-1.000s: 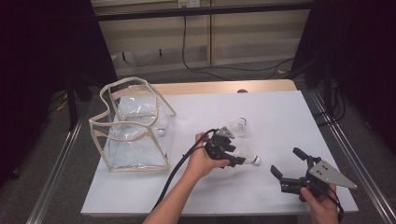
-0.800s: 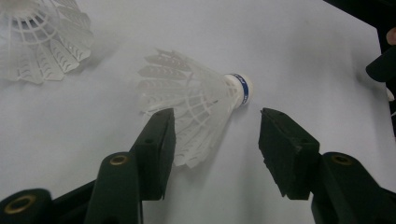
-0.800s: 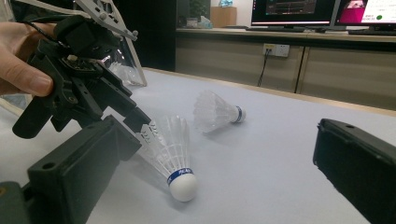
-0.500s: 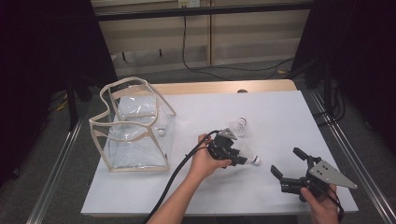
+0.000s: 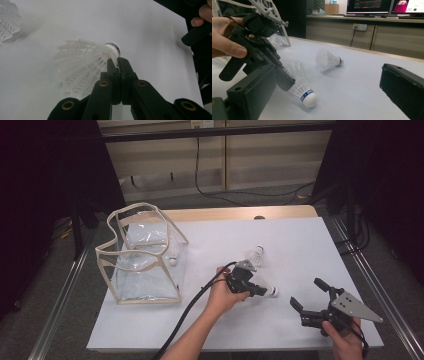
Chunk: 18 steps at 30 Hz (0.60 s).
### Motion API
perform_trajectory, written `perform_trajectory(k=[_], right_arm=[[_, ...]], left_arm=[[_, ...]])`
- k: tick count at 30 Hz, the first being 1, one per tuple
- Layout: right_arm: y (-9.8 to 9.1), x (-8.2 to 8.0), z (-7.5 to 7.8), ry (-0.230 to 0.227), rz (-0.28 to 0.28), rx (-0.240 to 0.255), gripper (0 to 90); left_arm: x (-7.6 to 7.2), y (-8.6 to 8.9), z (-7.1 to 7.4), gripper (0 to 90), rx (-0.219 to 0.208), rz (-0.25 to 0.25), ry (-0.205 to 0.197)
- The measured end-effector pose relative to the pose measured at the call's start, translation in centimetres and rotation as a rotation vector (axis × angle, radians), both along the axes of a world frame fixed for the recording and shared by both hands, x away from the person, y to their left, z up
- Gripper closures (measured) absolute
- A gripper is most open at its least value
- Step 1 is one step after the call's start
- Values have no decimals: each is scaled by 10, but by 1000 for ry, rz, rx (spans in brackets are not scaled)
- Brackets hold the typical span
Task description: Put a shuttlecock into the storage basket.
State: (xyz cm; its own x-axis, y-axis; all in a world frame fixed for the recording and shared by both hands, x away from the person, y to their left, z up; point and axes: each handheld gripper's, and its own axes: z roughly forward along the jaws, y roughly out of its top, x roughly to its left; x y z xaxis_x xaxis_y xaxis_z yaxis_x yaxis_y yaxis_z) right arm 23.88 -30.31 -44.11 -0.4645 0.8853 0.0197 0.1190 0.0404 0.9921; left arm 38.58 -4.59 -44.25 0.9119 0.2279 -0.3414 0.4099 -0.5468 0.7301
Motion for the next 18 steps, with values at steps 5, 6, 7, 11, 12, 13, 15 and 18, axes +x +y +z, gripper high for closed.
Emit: perform_trajectory(k=[5,6,7,11,12,13,15,18], right_arm=[[0,0,0,-5,2,-2,2],[1,0,0,-4,2,-2,2],[1,0,0,-5,2,-2,2],[0,0,0,-2,1,-5,2],[0,0,0,-4,1,-3,2],[0,0,0,-4,2,-2,2],[1,0,0,-5,2,-2,2],[1,0,0,-4,2,-3,2]], left_arm=[[-2,5,6,900,1,-4,8],[-2,6,7,900,1,-6,8],[-2,7,8,900,2,-10,7],[-4,11,13,900,15,-17,6],[-3,12,14,900,15,-19,7],[-3,13,15,900,17,-16,9],[-3,15,18,900,16,-13,11],[-3,20,21,900,30,-9,13]])
